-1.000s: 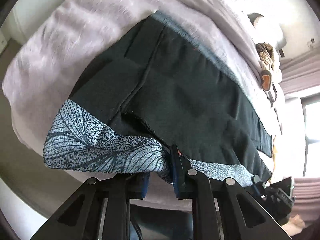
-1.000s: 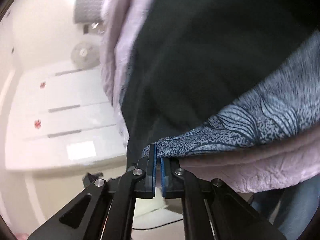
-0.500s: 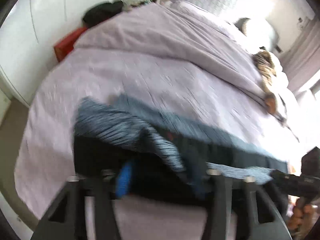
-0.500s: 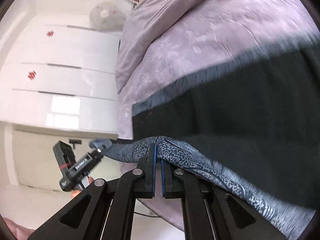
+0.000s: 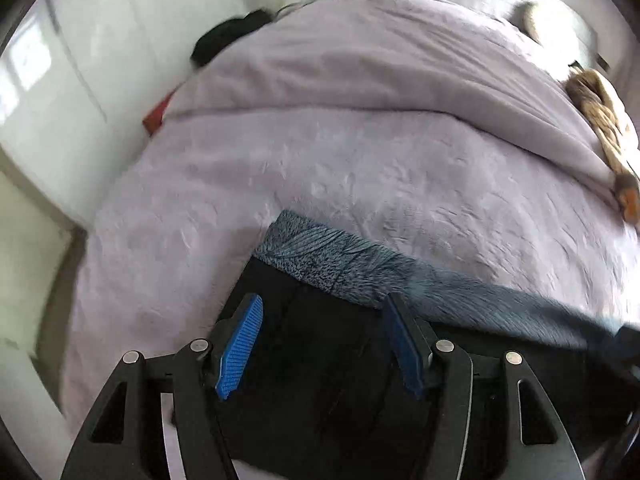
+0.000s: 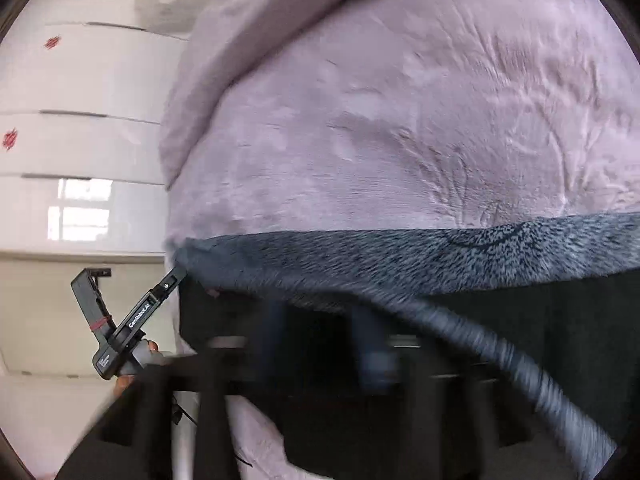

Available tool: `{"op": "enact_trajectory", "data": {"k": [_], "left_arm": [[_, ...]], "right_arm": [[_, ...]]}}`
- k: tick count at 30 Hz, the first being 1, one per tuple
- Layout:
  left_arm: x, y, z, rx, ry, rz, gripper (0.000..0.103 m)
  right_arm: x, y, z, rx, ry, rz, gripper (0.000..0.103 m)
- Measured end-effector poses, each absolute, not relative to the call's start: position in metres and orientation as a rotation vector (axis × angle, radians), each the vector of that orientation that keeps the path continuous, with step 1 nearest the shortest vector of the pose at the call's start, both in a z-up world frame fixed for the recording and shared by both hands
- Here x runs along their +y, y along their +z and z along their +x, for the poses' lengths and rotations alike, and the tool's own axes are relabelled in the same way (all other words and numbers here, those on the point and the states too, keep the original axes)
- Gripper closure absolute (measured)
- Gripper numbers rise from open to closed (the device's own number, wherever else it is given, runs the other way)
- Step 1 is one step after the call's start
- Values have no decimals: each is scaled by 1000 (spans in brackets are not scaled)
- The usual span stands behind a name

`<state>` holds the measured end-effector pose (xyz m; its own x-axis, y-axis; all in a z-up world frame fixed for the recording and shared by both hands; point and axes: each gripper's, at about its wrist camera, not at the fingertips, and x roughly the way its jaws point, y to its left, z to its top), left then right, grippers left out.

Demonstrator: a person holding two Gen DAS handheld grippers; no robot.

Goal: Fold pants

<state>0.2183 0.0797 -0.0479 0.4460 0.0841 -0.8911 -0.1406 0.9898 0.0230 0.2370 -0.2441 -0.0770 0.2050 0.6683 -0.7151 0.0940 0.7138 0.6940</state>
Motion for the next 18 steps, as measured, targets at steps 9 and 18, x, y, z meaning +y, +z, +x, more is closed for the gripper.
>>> {"op": "enact_trajectory", "data": {"k": [9,18], "left_arm": [[-16,-37,173,1165,-129,21,39],[-151,-27,111,1303,-533,63,39]], "right_arm": [[-238,-30,161,1252,446,589,35],[-333,-10,11,1265,5,486,35]]}}
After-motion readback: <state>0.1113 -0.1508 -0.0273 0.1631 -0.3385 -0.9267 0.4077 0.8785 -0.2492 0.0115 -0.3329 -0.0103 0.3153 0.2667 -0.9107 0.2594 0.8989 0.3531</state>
